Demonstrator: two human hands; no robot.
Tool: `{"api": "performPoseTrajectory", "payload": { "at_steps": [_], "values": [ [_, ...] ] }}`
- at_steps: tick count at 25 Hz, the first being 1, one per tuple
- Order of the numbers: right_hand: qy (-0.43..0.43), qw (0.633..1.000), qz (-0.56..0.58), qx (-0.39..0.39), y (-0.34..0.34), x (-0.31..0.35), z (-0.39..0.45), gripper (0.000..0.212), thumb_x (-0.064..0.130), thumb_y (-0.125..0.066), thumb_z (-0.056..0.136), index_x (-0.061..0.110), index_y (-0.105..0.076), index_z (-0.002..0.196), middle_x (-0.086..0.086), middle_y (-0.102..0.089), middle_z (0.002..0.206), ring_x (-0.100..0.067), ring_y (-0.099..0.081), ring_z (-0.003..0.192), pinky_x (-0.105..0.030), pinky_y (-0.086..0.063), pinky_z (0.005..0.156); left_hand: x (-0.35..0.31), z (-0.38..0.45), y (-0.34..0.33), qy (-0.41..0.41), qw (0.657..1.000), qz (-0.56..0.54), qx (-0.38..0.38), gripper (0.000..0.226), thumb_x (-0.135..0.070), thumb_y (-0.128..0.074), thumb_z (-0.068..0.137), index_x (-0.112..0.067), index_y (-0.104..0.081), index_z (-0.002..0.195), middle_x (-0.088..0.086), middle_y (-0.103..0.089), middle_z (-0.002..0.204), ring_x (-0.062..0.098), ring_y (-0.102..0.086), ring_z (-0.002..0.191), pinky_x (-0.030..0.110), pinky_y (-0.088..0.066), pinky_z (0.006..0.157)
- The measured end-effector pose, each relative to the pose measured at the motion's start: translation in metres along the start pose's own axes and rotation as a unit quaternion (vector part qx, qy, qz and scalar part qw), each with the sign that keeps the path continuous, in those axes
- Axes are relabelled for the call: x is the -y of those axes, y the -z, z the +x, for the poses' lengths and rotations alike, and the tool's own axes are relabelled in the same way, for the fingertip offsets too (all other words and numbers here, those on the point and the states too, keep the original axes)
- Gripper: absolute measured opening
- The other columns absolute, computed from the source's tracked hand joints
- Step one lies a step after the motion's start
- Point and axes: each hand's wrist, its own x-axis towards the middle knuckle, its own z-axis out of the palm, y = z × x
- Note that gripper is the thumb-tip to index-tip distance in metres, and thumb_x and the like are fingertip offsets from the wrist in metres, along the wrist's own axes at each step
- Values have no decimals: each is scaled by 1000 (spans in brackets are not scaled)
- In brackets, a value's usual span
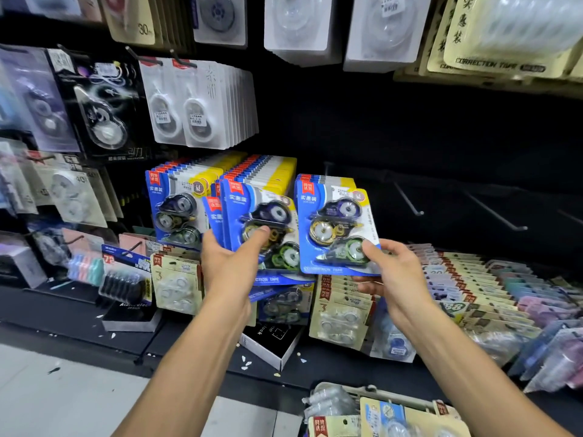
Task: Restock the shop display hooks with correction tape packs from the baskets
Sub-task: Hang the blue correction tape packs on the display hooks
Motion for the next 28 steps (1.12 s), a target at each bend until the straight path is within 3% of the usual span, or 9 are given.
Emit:
{"api": "performPoseTrajectory", "payload": {
  "at_steps": [5,7,11,13,17,19,21,24,28],
  "values": [
    [120,981,-152,-4,11,-3,-1,21,20,-69,94,29,-51,101,-2,-75,93,-21,-68,65,-31,-52,47,-14,11,14,-22,999,-25,-43,79,-34,-88,76,-21,-49,143,-6,-64,132,19,-62,118,42,-52,102],
    [140,972,-187,-1,9,-6,-4,21,22,-69,94,30,-51,102,1,-75,89,-23,-70,67,-31,-52,47,-14,10,15,-17,998,-38,-38,77,-33,-88,77,-20,-49,142,-7,-64,130,17,-62,117,37,-52,97],
    [171,972,-155,-46,6,-12,-14,24,22,-68,94,27,-49,108,6,-71,88,-3,-65,58,-26,-50,46,-15,6,14,4,998,-58,-22,55,-24,-85,81,-20,-58,129,-5,-71,114,17,-69,101,28,-55,69],
    [181,971,-146,-62,5,-17,-14,24,24,-68,94,31,-50,108,5,-70,91,-4,-66,63,-27,-53,47,-16,6,14,3,998,-63,-19,52,-24,-85,81,-21,-59,126,-5,-73,111,18,-71,98,32,-58,72],
    [191,944,-265,-46,-6,-24,9,10,45,-66,90,38,-61,94,8,-67,92,-24,-62,74,-45,-58,68,-13,7,14,3,998,-62,-20,57,-24,-86,79,-21,-58,129,-5,-72,115,18,-70,102,38,-60,84],
    [177,946,-268,-39,-15,-19,28,7,43,-65,92,37,-66,97,9,-68,91,-19,-59,71,-48,-59,73,-12,6,13,7,998,-63,-14,59,-25,-86,79,-21,-57,130,-5,-72,117,19,-70,103,42,-60,88],
    [146,950,-273,-32,-23,-13,53,21,32,-63,97,29,-68,117,6,-68,103,-19,-59,75,-47,-59,78,-11,4,12,5,998,-60,-6,58,-25,-86,80,-21,-58,131,-5,-72,116,16,-69,103,36,-59,84],
    [65,950,-304,-3,-34,-10,82,44,16,-60,99,23,-54,143,-8,-62,128,-20,-56,84,-36,-54,73,-10,1,10,3,998,-56,4,50,-21,-85,80,-23,-62,125,-7,-75,108,14,-71,97,32,-58,78],
    [-81,975,-189,81,-29,-12,91,73,2,-60,96,37,-32,154,-9,-61,132,-21,-62,92,-39,-56,73,-7,2,7,9,998,-51,18,49,-19,-86,79,-22,-63,123,-6,-77,103,19,-75,93,39,-63,78]
  ]
}}
